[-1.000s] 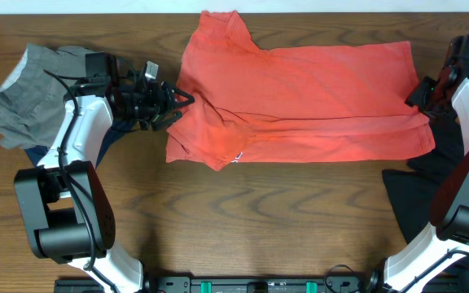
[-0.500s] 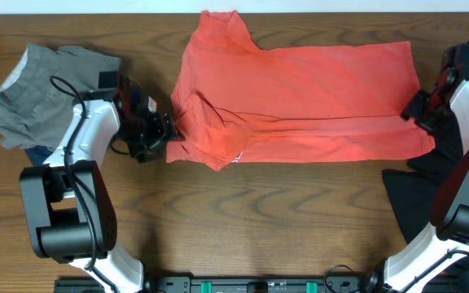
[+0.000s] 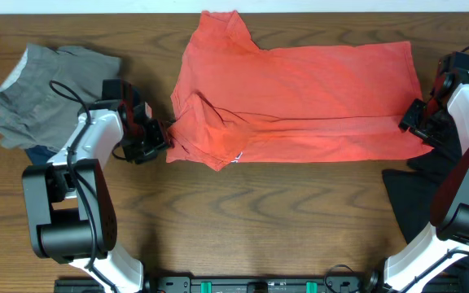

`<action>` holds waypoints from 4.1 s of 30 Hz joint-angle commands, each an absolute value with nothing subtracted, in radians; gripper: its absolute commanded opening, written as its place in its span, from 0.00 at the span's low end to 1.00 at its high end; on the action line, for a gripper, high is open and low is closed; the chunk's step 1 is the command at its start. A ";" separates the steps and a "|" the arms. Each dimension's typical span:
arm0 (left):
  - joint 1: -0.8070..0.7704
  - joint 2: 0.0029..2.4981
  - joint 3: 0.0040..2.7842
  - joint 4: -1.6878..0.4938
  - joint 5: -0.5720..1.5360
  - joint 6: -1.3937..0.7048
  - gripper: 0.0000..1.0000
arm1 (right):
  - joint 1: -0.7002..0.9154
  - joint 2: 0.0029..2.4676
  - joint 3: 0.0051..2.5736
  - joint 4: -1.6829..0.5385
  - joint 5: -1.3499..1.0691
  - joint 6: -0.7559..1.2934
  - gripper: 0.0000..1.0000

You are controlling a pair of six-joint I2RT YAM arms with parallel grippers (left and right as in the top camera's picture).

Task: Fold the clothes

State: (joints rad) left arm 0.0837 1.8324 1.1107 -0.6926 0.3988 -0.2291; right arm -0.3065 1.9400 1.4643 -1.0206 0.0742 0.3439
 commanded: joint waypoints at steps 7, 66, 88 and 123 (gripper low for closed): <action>0.031 1.817 1.081 -0.668 0.384 -0.219 0.49 | -0.307 1.919 1.458 -1.026 0.071 0.335 0.48; -0.250 1.778 1.047 -0.798 0.306 -0.233 0.75 | -0.307 1.919 1.458 -1.063 0.081 0.313 0.44; -0.283 1.792 1.016 -0.767 0.321 -0.239 0.63 | -0.307 1.919 1.458 -1.063 0.081 0.313 0.41; -0.281 1.556 1.113 -0.493 0.332 -0.400 0.06 | -0.307 1.919 1.458 -1.056 0.082 0.313 0.40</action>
State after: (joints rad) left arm -0.2825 1.5330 1.1149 -0.4683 0.3344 -0.3527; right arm -0.3065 1.9400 1.4639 -1.0573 0.0753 0.3248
